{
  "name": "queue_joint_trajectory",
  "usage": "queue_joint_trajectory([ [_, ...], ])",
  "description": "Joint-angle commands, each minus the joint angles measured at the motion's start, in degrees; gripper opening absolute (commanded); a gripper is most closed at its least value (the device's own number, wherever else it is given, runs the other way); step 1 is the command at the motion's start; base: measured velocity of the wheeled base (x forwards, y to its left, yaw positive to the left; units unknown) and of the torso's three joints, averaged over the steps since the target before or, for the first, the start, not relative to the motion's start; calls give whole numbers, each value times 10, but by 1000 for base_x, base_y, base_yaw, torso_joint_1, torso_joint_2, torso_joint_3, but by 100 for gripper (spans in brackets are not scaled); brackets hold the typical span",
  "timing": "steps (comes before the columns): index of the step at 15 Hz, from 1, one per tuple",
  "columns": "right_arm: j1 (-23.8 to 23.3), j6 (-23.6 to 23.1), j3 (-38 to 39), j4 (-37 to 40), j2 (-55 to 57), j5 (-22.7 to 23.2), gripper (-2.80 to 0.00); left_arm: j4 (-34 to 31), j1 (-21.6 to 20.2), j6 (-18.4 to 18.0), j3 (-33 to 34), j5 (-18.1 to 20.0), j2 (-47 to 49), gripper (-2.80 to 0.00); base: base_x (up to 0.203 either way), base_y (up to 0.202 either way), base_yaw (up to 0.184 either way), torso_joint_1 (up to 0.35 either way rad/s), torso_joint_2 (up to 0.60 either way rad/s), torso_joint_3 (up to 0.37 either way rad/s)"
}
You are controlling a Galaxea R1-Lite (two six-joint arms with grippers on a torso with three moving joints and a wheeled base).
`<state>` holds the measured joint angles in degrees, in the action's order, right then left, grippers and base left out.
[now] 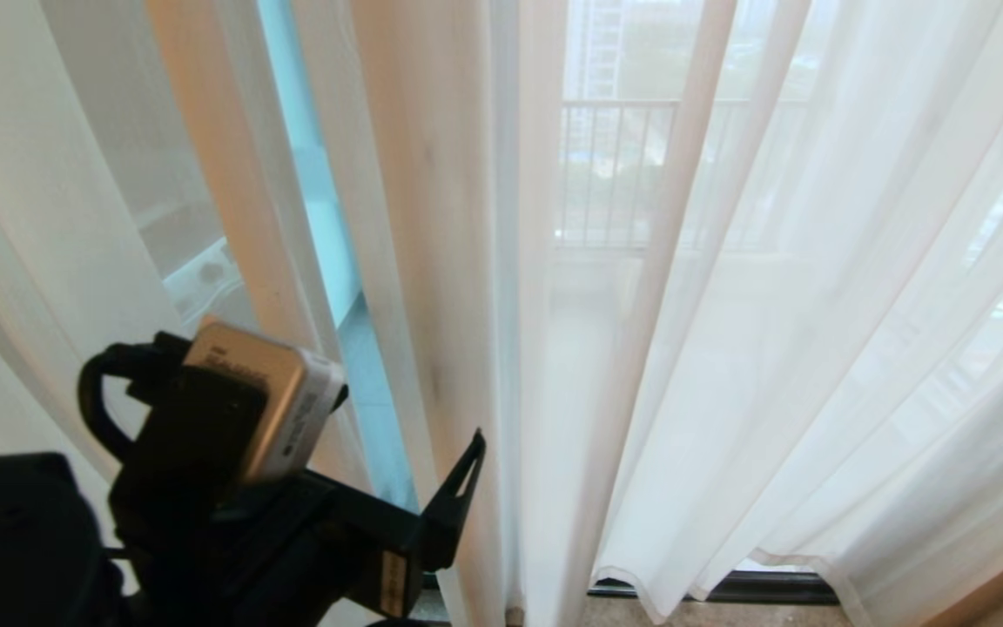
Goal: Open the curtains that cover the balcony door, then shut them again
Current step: Close the inner curtains on both sides
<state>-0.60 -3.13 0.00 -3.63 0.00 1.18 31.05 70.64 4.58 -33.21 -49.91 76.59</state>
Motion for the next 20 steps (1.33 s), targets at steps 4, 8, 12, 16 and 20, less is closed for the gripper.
queue_joint_trajectory([
  [4,0,0,0,-1,1,0,-280,0,-2,1,77,-3,-106,-280,0,0,0,0,0,0],
  [8,0,0,0,-1,0,0,-280,-4,-3,-9,112,9,-162,-280,0,0,0,0,0,0],
  [12,0,0,0,-1,1,0,-280,-3,-37,-57,134,69,-214,-280,0,0,0,0,0,0],
  [16,0,0,0,-1,0,0,-280,-4,-107,-86,154,163,-265,-280,0,0,0,0,0,0],
  [20,0,0,0,-1,0,0,-280,-36,-204,-98,163,254,-320,-280,0,0,0,0,0,0],
])
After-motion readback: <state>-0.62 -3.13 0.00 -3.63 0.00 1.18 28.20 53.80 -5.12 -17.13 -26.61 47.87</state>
